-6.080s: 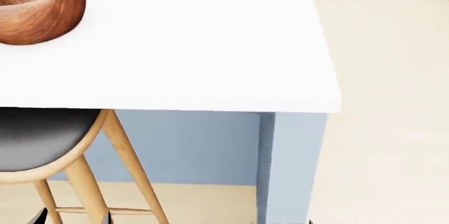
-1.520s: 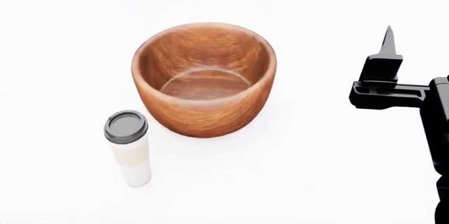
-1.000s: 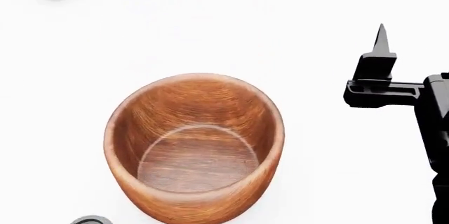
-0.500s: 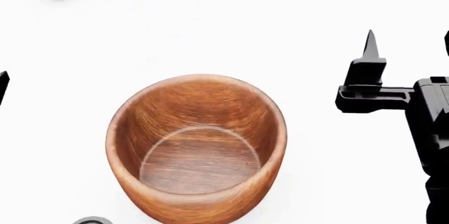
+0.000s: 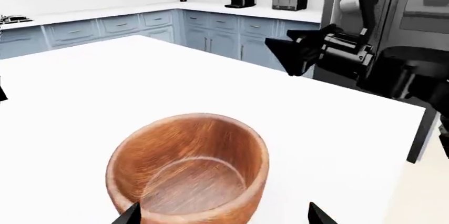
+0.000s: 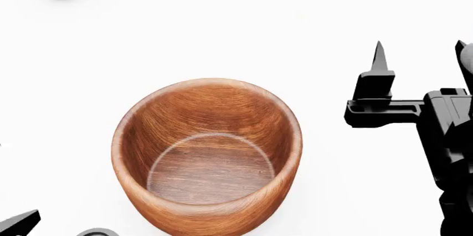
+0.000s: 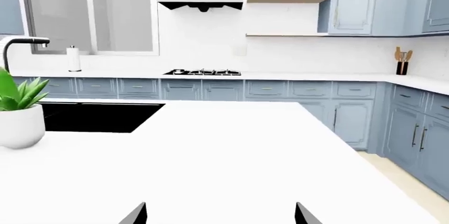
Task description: Place the cup inside the bowl on the dining table and move the bowl to any counter.
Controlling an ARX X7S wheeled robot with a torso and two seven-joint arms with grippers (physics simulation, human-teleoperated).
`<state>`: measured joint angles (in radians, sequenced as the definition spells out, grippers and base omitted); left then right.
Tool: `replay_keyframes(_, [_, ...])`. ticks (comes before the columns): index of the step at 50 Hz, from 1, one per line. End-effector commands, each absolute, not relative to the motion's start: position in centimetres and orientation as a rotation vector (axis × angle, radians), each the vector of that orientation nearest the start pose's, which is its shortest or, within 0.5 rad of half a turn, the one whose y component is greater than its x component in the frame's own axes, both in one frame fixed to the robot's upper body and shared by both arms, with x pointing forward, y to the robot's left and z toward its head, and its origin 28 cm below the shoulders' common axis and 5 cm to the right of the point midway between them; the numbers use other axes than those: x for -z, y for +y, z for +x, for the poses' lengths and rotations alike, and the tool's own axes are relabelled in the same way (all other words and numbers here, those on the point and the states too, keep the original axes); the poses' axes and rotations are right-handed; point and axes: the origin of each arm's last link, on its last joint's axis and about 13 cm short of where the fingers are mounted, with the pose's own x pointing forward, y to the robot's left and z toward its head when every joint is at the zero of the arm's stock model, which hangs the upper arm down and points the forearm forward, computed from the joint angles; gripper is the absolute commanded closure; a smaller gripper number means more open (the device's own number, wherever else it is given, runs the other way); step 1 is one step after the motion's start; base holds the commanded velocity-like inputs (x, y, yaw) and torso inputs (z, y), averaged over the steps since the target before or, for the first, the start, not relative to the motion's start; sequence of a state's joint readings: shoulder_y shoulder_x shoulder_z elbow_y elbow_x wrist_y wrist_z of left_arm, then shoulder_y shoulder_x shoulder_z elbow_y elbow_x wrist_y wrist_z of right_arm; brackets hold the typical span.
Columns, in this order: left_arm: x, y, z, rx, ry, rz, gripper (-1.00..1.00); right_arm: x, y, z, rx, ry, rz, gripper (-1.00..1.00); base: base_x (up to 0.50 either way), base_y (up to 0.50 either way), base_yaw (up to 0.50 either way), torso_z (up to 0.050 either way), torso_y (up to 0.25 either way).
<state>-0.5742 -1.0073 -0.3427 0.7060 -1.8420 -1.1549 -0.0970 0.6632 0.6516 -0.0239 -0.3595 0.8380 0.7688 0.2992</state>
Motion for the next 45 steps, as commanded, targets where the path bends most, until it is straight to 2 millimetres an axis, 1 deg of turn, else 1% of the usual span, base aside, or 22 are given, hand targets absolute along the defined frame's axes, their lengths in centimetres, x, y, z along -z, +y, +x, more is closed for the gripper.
replay_keyframes(1, [-26.1, 28.4, 13.5, 1.018, 0.279, 0.202, -1.00, -22.8, -18.9, 27.2, -0.030, -0.137, -0.011, -1.00, 0.00, 0.00, 0.00, 0.000, 0.000])
replay_keyframes(4, [-26.0, 28.3, 13.8, 0.992, 0.305, 0.219, -1.00, -22.9, -18.9, 27.3, -0.032, -0.137, -0.011, -1.00, 0.00, 0.00, 0.00, 0.000, 0.000])
replay_keyframes(8, [-26.1, 28.7, 13.4, 0.959, 0.335, 0.236, -1.00, -22.7, -18.8, 27.2, -0.044, -0.131, -0.012, -1.00, 0.00, 0.00, 0.00, 0.000, 0.000])
replay_keyframes(9, [-26.1, 28.6, 13.7, 0.948, 0.343, 0.243, -1.00, -22.7, -18.9, 27.2, -0.041, -0.130, -0.009, -1.00, 0.00, 0.00, 0.00, 0.000, 0.000])
replay_keyframes(11, [-26.3, 28.8, 13.3, 0.924, 0.361, 0.257, -1.00, -22.7, -19.0, 27.2, -0.037, -0.130, -0.005, -1.00, 0.00, 0.00, 0.00, 0.000, 0.000])
replay_keyframes(16, [-26.3, 28.9, 13.5, 0.858, 0.392, 0.269, -1.00, -22.7, -18.9, 27.3, -0.042, -0.128, -0.004, -1.00, 0.00, 0.00, 0.00, 0.000, 0.000])
replay_keyframes(17, [-26.6, 29.3, 13.1, 0.857, 0.390, 0.270, -1.00, -22.6, -18.9, 27.3, -0.044, -0.128, -0.005, -1.00, 0.00, 0.00, 0.00, 0.000, 0.000])
replay_keyframes(18, [-26.6, 29.3, 13.1, 0.852, 0.386, 0.267, -1.00, -22.6, -18.8, 27.2, -0.045, -0.127, -0.006, -1.00, 0.00, 0.00, 0.00, 0.000, 0.000])
replay_keyframes(23, [-26.2, 29.0, 13.5, 0.847, 0.397, 0.265, -1.00, -22.6, -18.9, 27.1, -0.044, -0.127, -0.005, -1.00, 0.00, 0.00, 0.00, 0.000, 0.000])
replay_keyframes(24, [-26.1, 29.2, 13.5, 0.835, 0.406, 0.270, -1.00, -22.5, -19.0, 27.0, -0.044, -0.125, -0.004, -1.00, 0.00, 0.00, 0.00, 0.000, 0.000])
replay_keyframes(25, [-25.9, 29.0, 14.1, 0.821, 0.404, 0.263, -1.00, -22.4, -19.0, 27.0, -0.044, -0.124, -0.004, -1.00, 0.00, 0.00, 0.00, 0.000, 0.000])
replay_keyframes(28, [-25.9, 29.3, 14.3, 0.799, 0.408, 0.260, -1.00, -22.3, -19.0, 27.0, -0.045, -0.121, -0.001, -1.00, 0.00, 0.00, 0.00, 0.000, 0.000])
replay_keyframes(31, [-25.3, 28.8, 15.1, 0.780, 0.434, 0.282, -1.00, -22.2, -19.0, 26.9, -0.047, -0.117, 0.002, -1.00, 0.00, 0.00, 0.00, 0.000, 0.000])
replay_keyframes(33, [-25.1, 29.1, 15.3, 0.753, 0.435, 0.278, -1.00, -22.2, -19.0, 26.9, -0.049, -0.116, 0.004, -1.00, 0.00, 0.00, 0.00, 0.000, 0.000])
replay_keyframes(40, [-24.3, 28.4, 16.5, 0.771, 0.444, 0.270, -1.00, -22.2, -19.1, 26.8, -0.049, -0.115, 0.001, -1.00, 0.00, 0.00, 0.00, 0.000, 0.000])
replay_keyframes(45, [-23.9, 28.5, 16.6, 0.796, 0.444, 0.265, -1.00, -22.2, -19.0, 26.9, -0.054, -0.114, 0.000, -1.00, 0.00, 0.00, 0.00, 0.000, 0.000])
